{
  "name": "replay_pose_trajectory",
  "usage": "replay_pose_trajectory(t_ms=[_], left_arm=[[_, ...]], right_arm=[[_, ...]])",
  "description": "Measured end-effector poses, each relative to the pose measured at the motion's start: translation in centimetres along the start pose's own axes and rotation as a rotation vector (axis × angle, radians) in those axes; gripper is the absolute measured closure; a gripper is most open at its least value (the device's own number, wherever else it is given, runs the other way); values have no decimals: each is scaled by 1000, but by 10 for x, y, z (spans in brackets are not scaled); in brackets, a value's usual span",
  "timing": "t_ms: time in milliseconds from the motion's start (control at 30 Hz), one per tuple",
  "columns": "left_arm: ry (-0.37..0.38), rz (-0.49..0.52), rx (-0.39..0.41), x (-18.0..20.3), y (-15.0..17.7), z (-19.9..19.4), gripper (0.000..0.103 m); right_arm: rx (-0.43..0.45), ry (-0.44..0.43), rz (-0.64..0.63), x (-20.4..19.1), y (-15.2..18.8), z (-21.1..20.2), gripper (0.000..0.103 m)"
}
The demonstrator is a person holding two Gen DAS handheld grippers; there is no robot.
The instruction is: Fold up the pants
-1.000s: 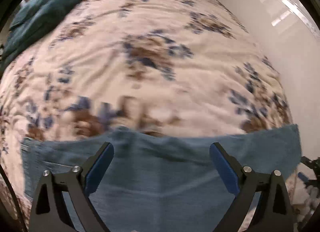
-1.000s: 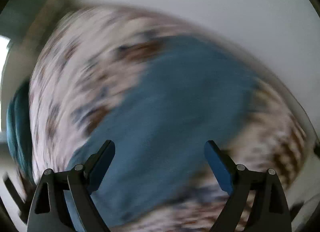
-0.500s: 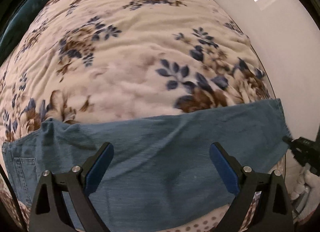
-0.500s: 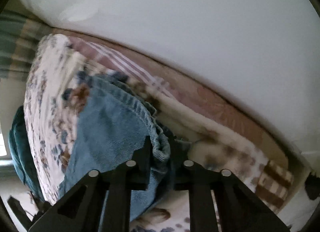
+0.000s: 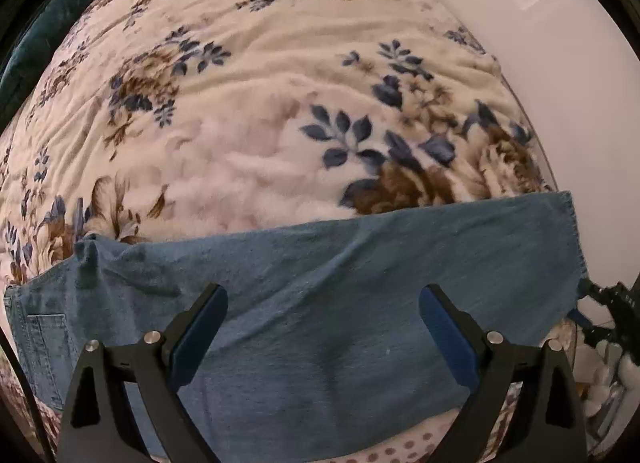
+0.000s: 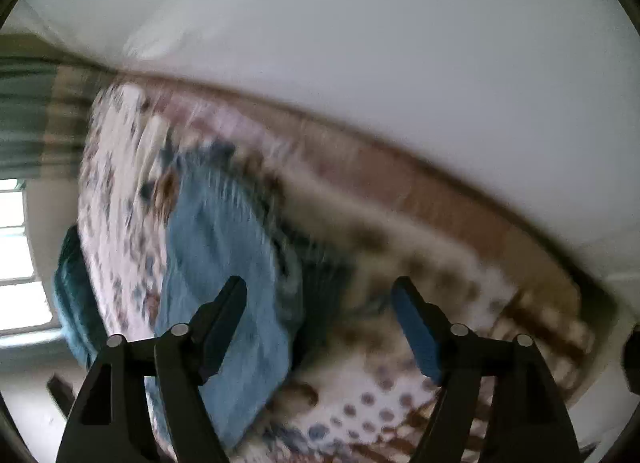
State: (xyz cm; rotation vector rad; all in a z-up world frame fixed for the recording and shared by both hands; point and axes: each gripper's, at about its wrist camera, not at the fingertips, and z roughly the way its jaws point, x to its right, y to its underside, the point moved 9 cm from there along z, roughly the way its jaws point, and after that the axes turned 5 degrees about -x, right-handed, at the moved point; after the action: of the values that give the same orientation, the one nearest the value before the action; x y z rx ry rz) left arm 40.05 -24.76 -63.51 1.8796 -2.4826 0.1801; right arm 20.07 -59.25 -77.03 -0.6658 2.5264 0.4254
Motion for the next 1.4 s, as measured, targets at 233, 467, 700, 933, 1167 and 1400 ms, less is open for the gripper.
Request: replay_pose_trajectory(t_ms=[233, 467, 700, 933, 1167, 1400], left_arm=[[29, -115, -22, -28, 9, 3, 5], [17, -155, -28, -48, 19, -1, 5], [28, -186, 19, -71, 24, -27, 5], [37, -270, 36, -135, 49, -50, 5], [4, -388, 33, -235, 97, -76, 5], [-56, -454, 51, -329, 136, -93, 5]], right_arm=[[48, -320, -28, -36, -2, 40, 59], [69, -419, 71, -43, -10, 70, 88], [219, -168, -218, -129, 34, 8, 89], [280, 68, -571, -255, 121, -2, 89], [170, 172, -830, -350, 264, 87, 91], [-13, 387, -1078, -360, 426, 240, 90]])
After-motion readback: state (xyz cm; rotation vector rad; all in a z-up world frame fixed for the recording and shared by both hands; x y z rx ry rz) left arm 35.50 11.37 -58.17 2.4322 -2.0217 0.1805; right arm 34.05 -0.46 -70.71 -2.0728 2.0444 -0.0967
